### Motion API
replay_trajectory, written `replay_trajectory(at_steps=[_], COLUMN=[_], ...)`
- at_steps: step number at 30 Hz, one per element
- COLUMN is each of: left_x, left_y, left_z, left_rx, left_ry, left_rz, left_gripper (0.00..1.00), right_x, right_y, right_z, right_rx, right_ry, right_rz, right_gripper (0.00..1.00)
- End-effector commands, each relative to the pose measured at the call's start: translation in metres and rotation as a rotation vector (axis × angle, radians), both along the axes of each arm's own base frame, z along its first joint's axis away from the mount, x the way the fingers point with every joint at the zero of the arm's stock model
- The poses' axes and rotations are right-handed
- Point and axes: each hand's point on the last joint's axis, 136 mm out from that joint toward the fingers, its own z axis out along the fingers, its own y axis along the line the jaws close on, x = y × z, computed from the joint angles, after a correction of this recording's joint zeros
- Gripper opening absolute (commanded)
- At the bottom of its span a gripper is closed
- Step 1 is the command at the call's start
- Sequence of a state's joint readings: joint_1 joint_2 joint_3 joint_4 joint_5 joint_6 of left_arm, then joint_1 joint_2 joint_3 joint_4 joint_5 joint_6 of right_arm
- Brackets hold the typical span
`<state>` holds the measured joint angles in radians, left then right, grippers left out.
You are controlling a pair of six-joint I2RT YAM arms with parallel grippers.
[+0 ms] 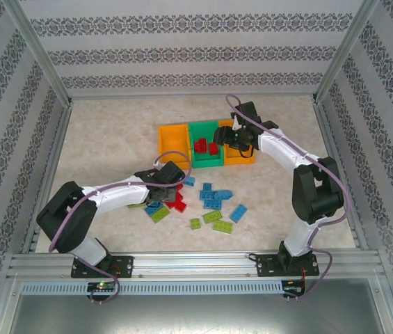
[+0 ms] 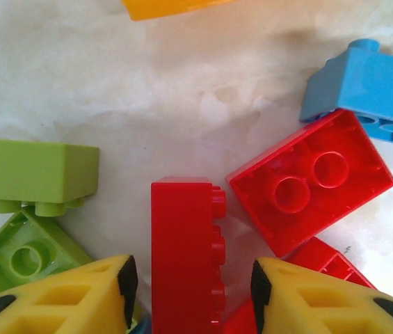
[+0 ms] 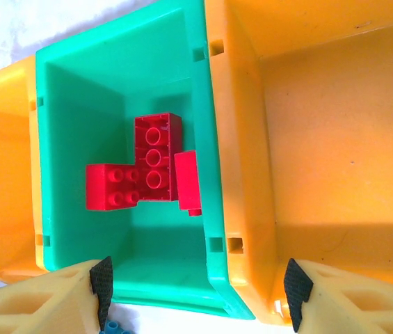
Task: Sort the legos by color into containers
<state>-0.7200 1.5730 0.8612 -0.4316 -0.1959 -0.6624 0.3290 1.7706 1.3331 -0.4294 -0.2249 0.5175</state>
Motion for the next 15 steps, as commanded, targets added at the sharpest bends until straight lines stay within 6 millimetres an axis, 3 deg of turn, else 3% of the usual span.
replay_trajectory(at_steps=[1, 9, 15], left_x=[-0.001, 0.0, -0.001], left_y=[0.004, 0.008, 0.007], left_z=[-0.01, -0.023, -0.021], left_rx=[0.033, 0.044, 0.028], left_ry=[0.006, 0.025, 0.023], left_rz=[0.011, 0.034, 0.039], left_gripper=[0.46, 0.25, 0.16], right_x=[-0.006, -0.023, -0.028], right_y=[-0.008, -0.017, -0.024], right_z=[0.002, -0.016, -0.013], right_rx=[-0.021, -0.046, -0.067], right_ry=[-0.019, 0.015, -0.005], right_rz=[-0.008, -0.025, -0.031], right_gripper=[0.69, 0.7, 0.7])
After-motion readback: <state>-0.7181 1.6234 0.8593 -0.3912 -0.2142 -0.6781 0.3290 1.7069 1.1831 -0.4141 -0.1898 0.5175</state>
